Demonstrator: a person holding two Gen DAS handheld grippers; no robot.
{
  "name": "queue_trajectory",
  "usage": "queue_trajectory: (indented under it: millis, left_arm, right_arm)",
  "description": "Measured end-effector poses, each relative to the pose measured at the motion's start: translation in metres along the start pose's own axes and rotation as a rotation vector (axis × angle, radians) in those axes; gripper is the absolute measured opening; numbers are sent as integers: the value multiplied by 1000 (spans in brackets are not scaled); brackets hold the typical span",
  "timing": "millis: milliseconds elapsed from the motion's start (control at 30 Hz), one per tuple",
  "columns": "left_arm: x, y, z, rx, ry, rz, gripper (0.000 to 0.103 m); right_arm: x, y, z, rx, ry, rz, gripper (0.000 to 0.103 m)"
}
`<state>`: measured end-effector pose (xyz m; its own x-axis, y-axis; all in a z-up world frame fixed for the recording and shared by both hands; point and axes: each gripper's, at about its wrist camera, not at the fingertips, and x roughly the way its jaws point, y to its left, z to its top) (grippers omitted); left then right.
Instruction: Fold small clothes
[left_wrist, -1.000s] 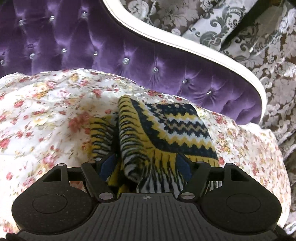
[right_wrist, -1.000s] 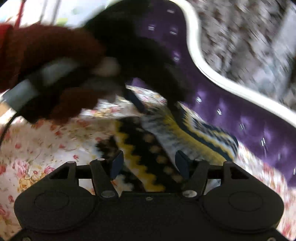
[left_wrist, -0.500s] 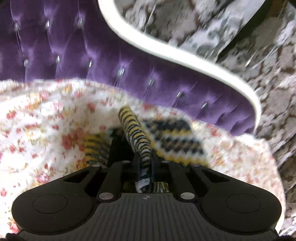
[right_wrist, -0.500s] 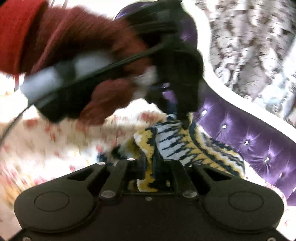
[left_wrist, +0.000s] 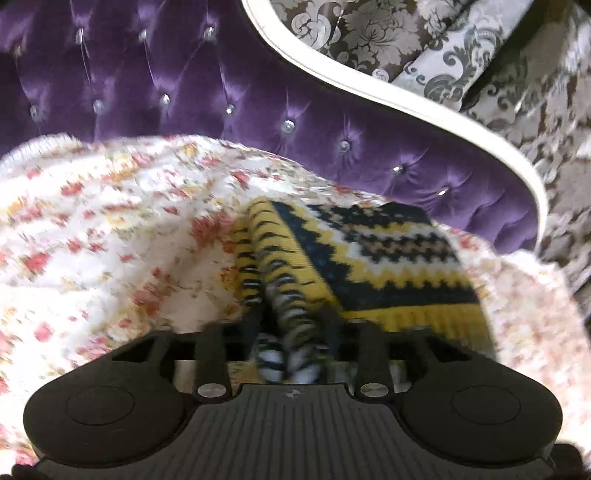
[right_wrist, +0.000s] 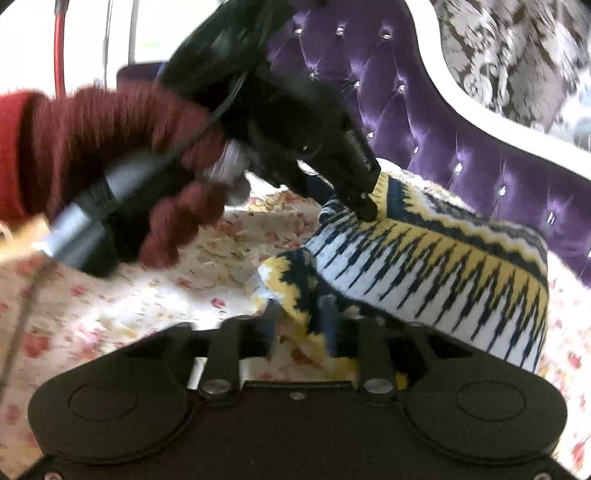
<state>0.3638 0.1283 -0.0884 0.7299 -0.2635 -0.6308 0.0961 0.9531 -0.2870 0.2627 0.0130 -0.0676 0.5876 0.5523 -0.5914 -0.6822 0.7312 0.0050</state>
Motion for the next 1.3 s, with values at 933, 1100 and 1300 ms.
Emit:
queue_trajectory:
  millis: [933, 1100, 1300]
  left_arm:
    - [-3, -9, -36, -140, 164, -216, 100]
    - [3, -9, -34, -228, 192, -317, 63]
    - [-8, -12, -37, -241, 194, -381, 34]
  right_arm:
    - [5, -212, -28, 930, -150, 135, 102]
    - [20, -208, -32, 946, -104, 197, 70]
    - [3, -199, -31, 917, -49, 147, 50]
